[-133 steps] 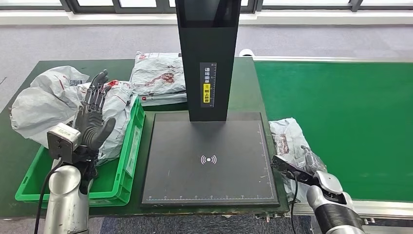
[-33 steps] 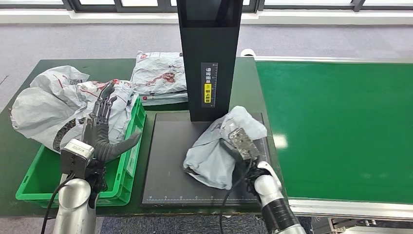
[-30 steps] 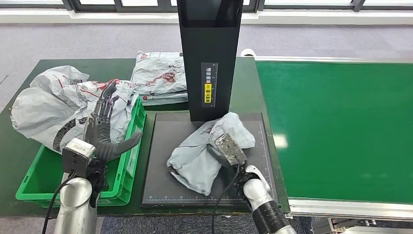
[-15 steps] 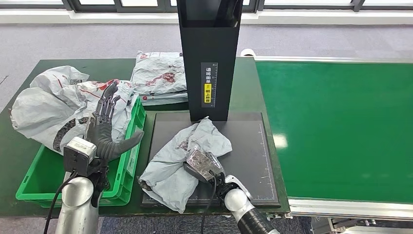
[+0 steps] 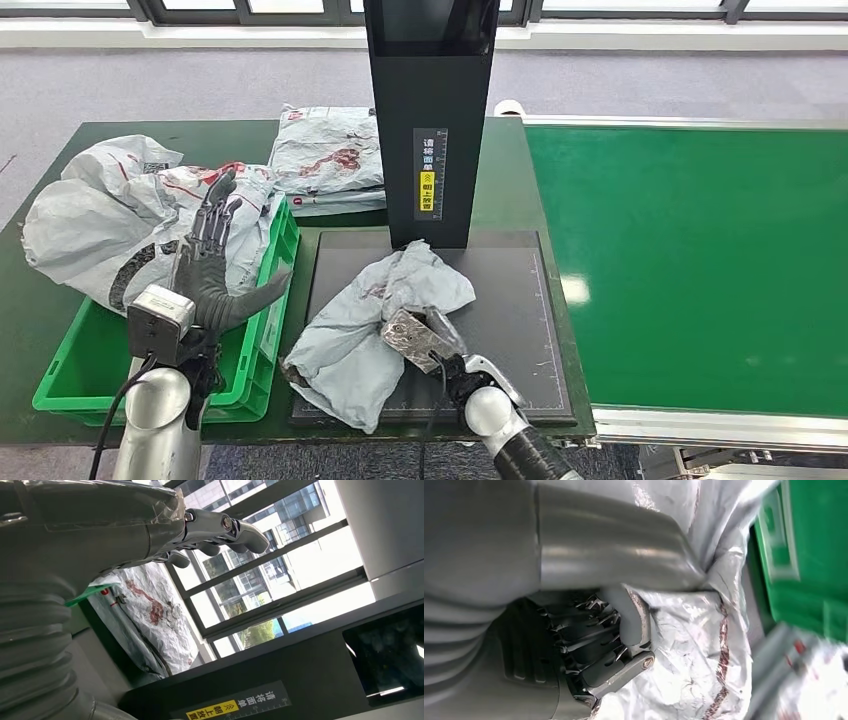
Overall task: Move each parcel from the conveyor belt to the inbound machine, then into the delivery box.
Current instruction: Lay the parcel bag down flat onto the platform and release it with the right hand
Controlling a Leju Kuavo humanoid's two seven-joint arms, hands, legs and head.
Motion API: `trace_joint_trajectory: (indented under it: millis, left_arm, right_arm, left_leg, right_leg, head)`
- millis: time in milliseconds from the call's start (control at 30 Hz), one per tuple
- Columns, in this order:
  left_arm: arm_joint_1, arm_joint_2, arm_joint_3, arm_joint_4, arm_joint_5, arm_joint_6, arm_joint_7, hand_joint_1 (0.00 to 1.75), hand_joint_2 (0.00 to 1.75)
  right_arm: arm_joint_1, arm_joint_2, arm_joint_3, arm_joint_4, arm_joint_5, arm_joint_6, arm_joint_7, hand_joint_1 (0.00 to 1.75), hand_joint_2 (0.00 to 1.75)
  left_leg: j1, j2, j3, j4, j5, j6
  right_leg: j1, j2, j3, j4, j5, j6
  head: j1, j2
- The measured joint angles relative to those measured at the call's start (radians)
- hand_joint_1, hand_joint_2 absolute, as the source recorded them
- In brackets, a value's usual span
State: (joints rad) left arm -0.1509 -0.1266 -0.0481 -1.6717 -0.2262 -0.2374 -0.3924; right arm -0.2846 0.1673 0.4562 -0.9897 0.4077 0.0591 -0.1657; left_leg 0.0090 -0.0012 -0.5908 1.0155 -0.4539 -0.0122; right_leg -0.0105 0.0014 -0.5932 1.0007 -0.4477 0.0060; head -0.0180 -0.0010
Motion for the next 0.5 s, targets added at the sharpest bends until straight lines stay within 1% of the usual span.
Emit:
trace_joint_trajectory:
  millis: [133, 267, 367, 500]
  left_arm:
    - [0.031, 0.007, 0.002, -0.026, 0.0, 0.016, 0.0, 0.0, 1.75]
    - [0.054, 0.008, 0.005, -0.048, -0.002, 0.025, -0.002, 0.0, 1.75]
    - [0.06, 0.008, 0.008, -0.056, -0.007, 0.027, -0.002, 0.0, 1.75]
    - [0.06, 0.007, 0.009, -0.061, -0.016, 0.028, 0.001, 0.0, 1.75]
  right_arm:
    - [0.04, -0.05, -0.002, -0.179, 0.021, -0.037, 0.014, 0.0, 0.0]
    - [0.096, -0.091, -0.026, -0.362, 0.025, -0.088, -0.001, 0.0, 0.0]
    - [0.128, -0.106, -0.056, -0.459, 0.027, -0.123, -0.015, 0.0, 0.0]
    - [0.174, -0.111, -0.094, -0.563, 0.053, -0.161, -0.024, 0.0, 0.0]
  left_leg:
    - [0.0, 0.0, 0.0, 0.0, 0.0, 0.0]
    - [0.0, 0.0, 0.0, 0.0, -0.001, 0.0]
    - [0.0, 0.0, 0.0, 0.0, -0.001, 0.0]
    - [0.0, 0.0, 0.0, 0.0, -0.001, 0.0]
  right_leg:
    - [0.0, 0.0, 0.0, 0.0, 0.0, 0.0]
    - [0.0, 0.0, 0.0, -0.001, 0.0, 0.0]
    - [0.0, 0.0, -0.001, -0.001, 0.0, 0.0]
    - [0.0, 0.0, -0.001, -0.001, 0.0, 0.0]
  head:
    - [0.0, 0.0]
    - [0.0, 0.0]
    - [0.0, 0.0]
    - [0.0, 0.0]
